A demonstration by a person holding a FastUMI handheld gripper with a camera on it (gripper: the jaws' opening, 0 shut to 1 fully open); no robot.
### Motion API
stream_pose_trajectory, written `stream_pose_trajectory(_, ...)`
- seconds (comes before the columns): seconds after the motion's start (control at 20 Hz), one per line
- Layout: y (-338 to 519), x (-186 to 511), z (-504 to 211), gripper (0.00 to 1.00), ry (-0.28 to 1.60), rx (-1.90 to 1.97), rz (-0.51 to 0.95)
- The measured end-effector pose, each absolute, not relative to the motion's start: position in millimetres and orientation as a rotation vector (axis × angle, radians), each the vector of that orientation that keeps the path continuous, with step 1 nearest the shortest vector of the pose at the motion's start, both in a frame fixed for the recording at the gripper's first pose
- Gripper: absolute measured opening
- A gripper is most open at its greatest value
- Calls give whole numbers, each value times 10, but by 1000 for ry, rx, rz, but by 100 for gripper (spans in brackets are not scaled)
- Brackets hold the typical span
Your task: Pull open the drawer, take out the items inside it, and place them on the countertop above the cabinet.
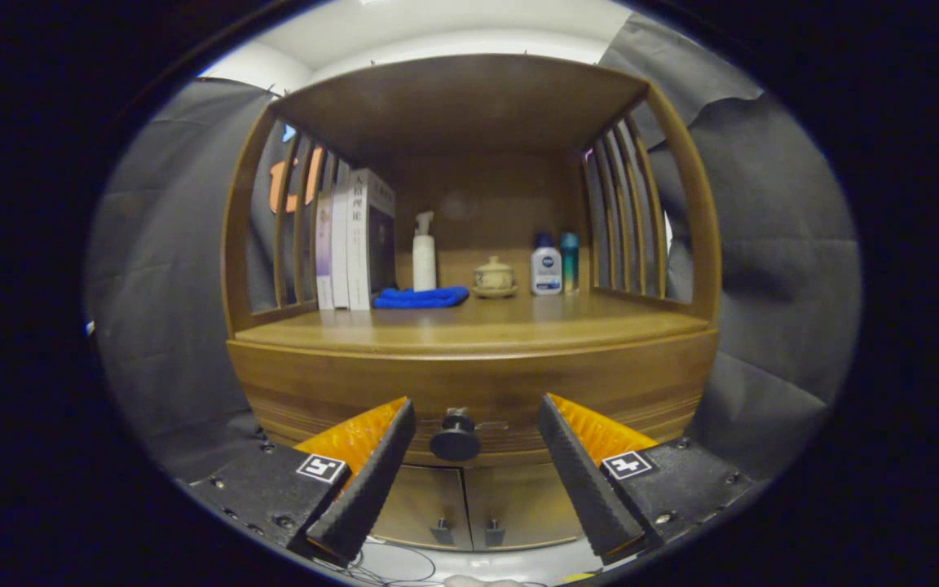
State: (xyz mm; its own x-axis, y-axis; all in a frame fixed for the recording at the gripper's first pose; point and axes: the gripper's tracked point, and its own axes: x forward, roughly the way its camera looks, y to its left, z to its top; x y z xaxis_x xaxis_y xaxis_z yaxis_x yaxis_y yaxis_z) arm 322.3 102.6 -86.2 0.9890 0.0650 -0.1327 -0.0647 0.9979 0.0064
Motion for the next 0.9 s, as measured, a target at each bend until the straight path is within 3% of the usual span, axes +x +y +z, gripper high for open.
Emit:
stream_pose_trajectory(0.15, 1047, 3501, -1087, 99, 184, 28, 63)
stream_pose_trajectory(0.3, 1120, 3587, -1258, 90, 225, 45, 77)
stream_pose_trajectory(0.5, 1168, 3611, -1290, 61, 212, 11, 63)
stream_pose_trajectory(0.9, 1156, 3623, -1315, 38, 233, 12, 22)
